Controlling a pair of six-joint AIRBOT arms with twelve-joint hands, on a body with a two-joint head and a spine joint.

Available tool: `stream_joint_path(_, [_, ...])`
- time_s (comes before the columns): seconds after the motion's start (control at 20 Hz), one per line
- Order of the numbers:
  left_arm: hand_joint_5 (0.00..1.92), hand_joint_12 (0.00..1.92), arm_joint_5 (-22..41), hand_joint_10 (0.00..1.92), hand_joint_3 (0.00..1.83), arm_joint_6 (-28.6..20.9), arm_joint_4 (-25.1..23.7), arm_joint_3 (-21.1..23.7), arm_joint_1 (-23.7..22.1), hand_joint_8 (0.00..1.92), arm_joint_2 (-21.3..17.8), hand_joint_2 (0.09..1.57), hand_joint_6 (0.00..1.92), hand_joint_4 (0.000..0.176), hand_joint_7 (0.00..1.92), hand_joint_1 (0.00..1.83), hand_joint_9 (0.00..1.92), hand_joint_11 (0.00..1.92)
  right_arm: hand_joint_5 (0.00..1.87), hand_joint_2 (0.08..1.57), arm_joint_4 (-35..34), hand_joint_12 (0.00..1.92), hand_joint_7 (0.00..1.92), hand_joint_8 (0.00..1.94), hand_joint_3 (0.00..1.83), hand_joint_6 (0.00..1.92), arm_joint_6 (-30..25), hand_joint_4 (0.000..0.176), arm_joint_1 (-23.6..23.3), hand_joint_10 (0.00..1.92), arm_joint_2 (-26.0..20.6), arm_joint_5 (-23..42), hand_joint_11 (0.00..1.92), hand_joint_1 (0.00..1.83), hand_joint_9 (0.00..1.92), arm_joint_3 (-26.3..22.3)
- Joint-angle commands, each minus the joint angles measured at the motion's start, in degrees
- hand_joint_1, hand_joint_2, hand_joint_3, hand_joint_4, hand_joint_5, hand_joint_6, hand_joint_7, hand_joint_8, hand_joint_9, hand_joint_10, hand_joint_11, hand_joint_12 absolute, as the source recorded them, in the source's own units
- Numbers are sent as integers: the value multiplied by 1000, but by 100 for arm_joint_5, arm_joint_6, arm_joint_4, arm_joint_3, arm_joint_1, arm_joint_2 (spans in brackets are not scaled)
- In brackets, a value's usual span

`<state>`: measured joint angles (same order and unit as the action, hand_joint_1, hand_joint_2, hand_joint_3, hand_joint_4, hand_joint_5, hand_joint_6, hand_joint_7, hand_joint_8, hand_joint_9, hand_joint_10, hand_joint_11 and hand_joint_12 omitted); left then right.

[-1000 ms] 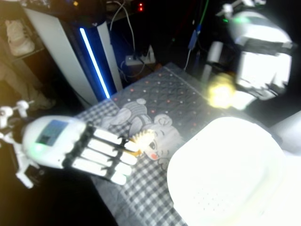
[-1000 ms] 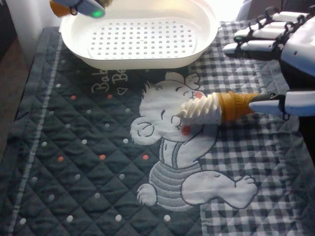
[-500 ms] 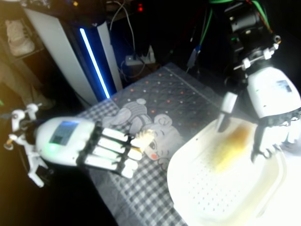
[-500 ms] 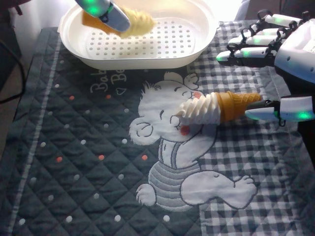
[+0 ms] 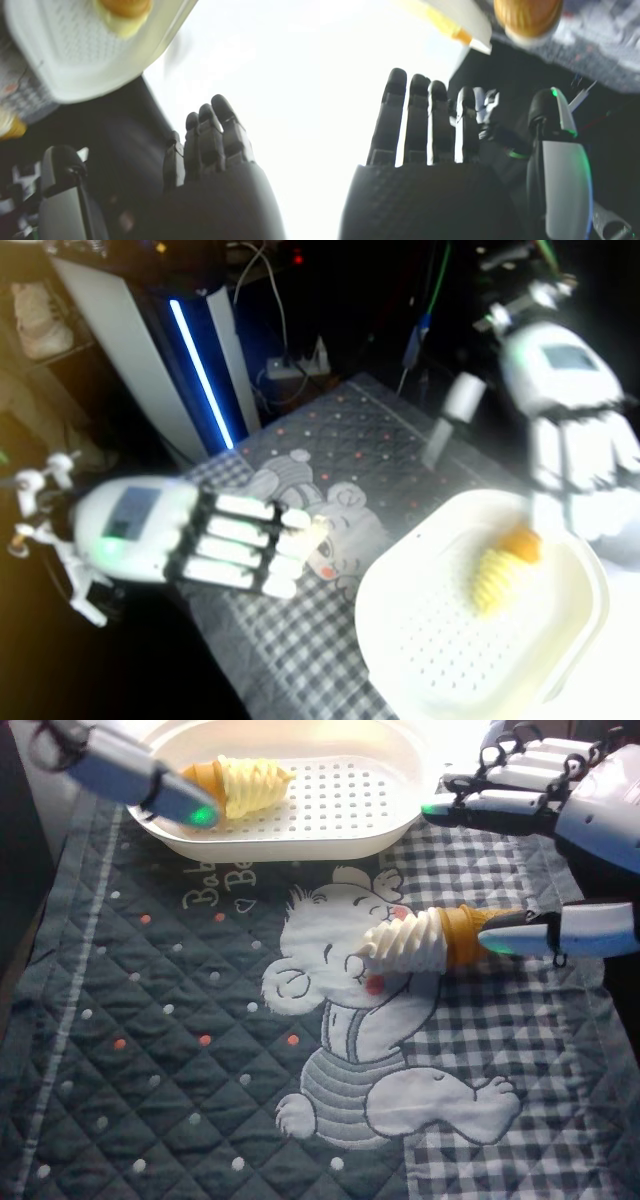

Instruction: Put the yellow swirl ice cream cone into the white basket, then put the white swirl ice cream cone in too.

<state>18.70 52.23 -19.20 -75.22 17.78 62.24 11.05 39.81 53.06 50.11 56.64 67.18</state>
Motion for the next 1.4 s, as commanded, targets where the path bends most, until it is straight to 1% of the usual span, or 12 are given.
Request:
stream_joint_path(0.0, [199, 663, 1007, 2, 2, 31, 111, 117, 8, 1, -197, 804, 4, 155, 230, 649, 231, 0, 373, 997, -165, 118, 302, 7, 0, 7, -34, 54, -72, 6, 62, 655, 273, 732, 276, 48])
stream_joint_path(0.15, [226, 691, 1839, 2, 1, 46, 487, 806, 557, 0, -899, 821, 3, 117, 198, 638, 194, 0, 370, 930, -155, 264, 366, 2, 0, 0, -227, 90, -75, 8, 290, 541, 373, 697, 394, 284])
stream_joint_path(0.2, [232, 697, 2113, 1, 0, 46, 643, 957, 780, 0, -1055, 812, 4, 121, 194, 706, 194, 0, 388, 908, -155, 469, 366, 0, 9, 1, -227, 74, -76, 3, 323, 469, 270, 717, 375, 313])
stream_joint_path(0.25, [232, 668, 2344, 5, 0, 46, 758, 1084, 950, 3, -1167, 790, 5, 121, 186, 773, 185, 0, 391, 897, -153, 968, 346, 2, 0, 3, -227, 85, -78, 3, 351, 382, 14, 785, 353, 339])
stream_joint_path(0.35, [250, 699, 2713, 8, 0, 46, 921, 1329, 1290, 5, -1394, 772, 5, 113, 212, 786, 209, 0, 389, 894, -95, 1054, 357, 3, 0, 1, -227, 102, -83, 4, 440, 196, 2, 784, 359, 414])
stream_joint_path(0.45, [302, 856, 3024, 11, 2, 46, 1056, 1534, 1576, 6, -1568, 788, 5, 79, 284, 760, 271, 0, 318, 942, -40, 1021, 277, 2, 4, 3, -227, 136, -93, 7, 548, -40, 0, 691, 312, 490])
stream_joint_path(0.5, [299, 852, 3146, 14, 9, 47, 1128, 1593, 1683, 7, -1609, 807, 2, 87, 294, 707, 285, 0, 320, 941, -17, 1077, 279, 0, 1, 1, -227, 141, -98, 9, 609, -185, 2, 680, 356, 533])
stream_joint_path(0.65, [302, 783, 3313, 5, 1, 47, 1409, 1625, 1930, 0, -1611, 816, 0, 64, 290, 734, 287, 0, 317, 940, 132, 1044, 296, 2, 0, 1, -305, 133, -103, 5, 816, -572, 9, 727, 363, 672])
stream_joint_path(0.8, [301, 813, 3293, 4, 0, 47, 1494, 1614, 2002, 0, -1585, 810, 0, 83, 292, 738, 295, 0, 312, 923, 411, 979, 285, 2, 0, 6, -607, 124, -130, 4, 867, -691, 0, 799, 347, 772])
stream_joint_path(0.85, [282, 781, 3263, 4, 0, 47, 1500, 1586, 2009, 2, -1544, 802, 1, 127, 282, 706, 282, 0, 332, 929, 558, 1012, 325, 13, 0, 9, -981, 142, -136, 23, 867, -693, 72, 713, 408, 892])
stream_joint_path(1.2, [265, 664, 3178, 1, 0, 45, 1551, 1501, 2007, 1, -1407, 807, 0, 151, 251, 712, 247, 0, 372, 894, 784, 979, 341, 4, 0, 2, -1583, 121, -163, 7, 879, -724, 61, 576, 390, 1172])
stream_joint_path(1.35, [274, 636, 3188, 4, 0, 16, 1585, 1492, 2017, 4, -1410, 803, 4, 143, 256, 719, 252, 0, 370, 891, 965, 974, 339, 2, 0, 1, -1583, 114, -499, 6, 978, -846, 61, 595, 392, 1197])
